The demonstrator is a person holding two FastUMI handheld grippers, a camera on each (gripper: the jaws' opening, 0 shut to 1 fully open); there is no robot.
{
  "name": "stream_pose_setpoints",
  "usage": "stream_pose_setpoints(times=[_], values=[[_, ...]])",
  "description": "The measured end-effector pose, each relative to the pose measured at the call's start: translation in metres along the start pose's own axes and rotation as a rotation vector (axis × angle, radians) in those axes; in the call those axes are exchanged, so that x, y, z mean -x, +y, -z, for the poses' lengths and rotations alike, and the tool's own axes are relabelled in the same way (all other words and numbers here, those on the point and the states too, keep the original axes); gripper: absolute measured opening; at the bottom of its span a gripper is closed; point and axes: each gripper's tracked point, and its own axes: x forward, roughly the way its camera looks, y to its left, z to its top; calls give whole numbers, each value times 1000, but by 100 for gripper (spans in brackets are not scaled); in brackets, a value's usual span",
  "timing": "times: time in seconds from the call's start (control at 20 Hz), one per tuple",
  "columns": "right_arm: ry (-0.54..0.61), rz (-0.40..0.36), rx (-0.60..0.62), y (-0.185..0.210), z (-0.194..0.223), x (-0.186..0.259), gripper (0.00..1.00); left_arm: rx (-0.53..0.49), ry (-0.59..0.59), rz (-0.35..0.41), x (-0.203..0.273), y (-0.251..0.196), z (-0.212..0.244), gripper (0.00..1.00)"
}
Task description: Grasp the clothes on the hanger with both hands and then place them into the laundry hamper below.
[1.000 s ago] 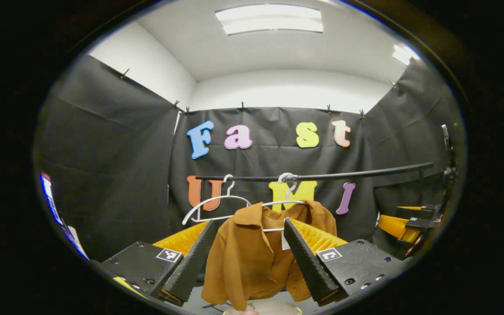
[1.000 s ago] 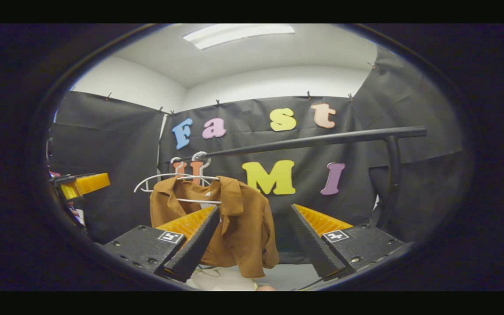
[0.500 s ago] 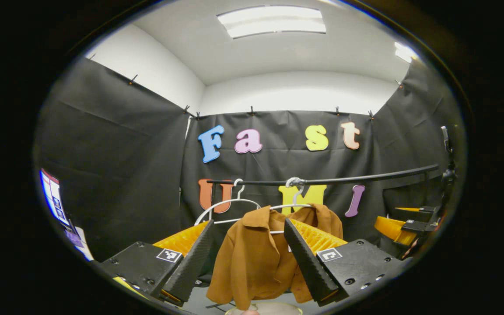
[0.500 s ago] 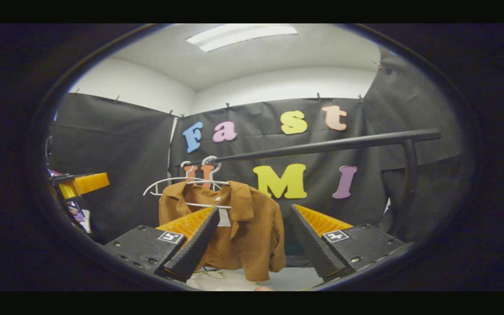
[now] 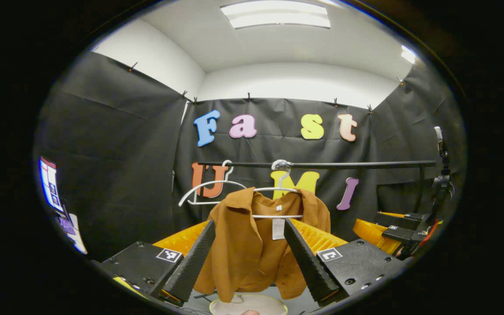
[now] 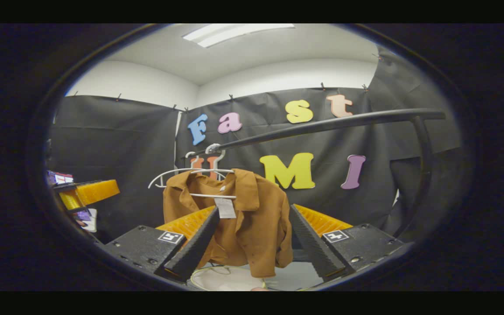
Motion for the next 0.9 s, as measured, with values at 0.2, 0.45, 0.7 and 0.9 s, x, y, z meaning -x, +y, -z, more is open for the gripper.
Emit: stream_pose_setpoints(times=[0.2,0.45,0.7,0.9], values=[[22,26,1,-10,11,7,99,-7,13,-8,0,-4,6,100],[15,55,23,-22,12,23,99,7,58,-35,-13,4,16,100],[75,88,16,-17,40,-4,99,-13,80,-7,-49,10,31,100],[125,127,-19,-16,58,-47,99,22,139,50,-92,13,56,100]])
